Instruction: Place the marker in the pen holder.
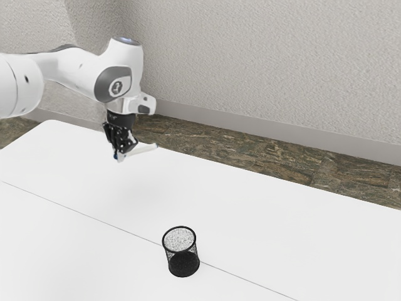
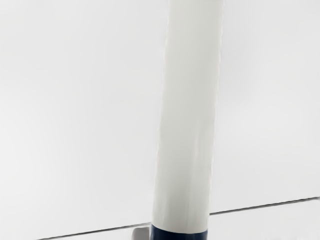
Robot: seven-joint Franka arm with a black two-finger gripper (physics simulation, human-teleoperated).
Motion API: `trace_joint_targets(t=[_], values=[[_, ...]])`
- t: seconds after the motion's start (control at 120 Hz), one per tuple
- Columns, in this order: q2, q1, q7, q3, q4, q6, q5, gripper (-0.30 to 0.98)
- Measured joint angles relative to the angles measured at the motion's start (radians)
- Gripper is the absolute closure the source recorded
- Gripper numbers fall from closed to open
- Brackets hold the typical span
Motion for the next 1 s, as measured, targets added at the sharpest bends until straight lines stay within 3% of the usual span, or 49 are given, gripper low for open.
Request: trace_joint_targets(t=[0.167, 0.458, 0.7, 1.0], values=[[-0.015, -0.173, -0.004, -0.006, 0.081, -0.132, -0.05, 0.79], [-0.073, -0.338, -0.047, -0.009, 0.081, -0.473, -0.128, 0.79], [-0.079, -0.402, -0.125, -0.01, 0.035, -0.725, -0.172, 0.79], [-0.021, -0.462, -0.189, -0.01, 0.02, -0.844, -0.202, 0.79]])
